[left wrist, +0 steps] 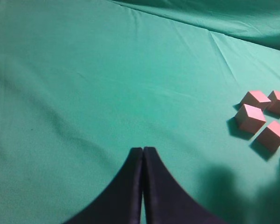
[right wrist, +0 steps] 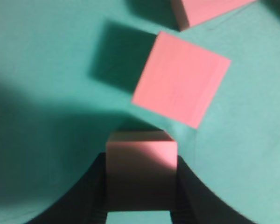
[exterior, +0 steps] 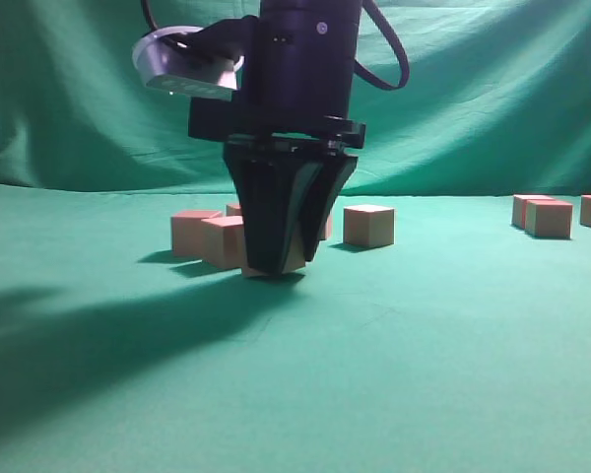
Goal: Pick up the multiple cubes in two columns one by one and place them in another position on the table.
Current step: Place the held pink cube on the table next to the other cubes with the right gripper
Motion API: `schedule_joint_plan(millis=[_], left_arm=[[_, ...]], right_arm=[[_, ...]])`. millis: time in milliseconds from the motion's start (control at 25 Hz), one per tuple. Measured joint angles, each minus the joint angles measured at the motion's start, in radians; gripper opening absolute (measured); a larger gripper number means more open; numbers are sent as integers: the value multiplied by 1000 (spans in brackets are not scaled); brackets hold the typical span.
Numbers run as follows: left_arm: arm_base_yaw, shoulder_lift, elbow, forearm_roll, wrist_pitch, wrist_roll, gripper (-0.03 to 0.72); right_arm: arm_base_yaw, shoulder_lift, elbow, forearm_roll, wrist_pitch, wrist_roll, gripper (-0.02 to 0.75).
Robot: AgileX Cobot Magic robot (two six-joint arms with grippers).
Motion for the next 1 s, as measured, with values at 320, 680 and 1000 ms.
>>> schedule_joint_plan(millis=[320,680,1000], left_arm=[[0,0,0,0,0,0,0],[0,0,0,0,0,0,0],[0,0,0,0,0,0,0]], right_arm=[[0,2,0,-48,-14,35,265],[0,14,-6,-33,-5,41,265],[4,32,-27,-11,64,45,620]])
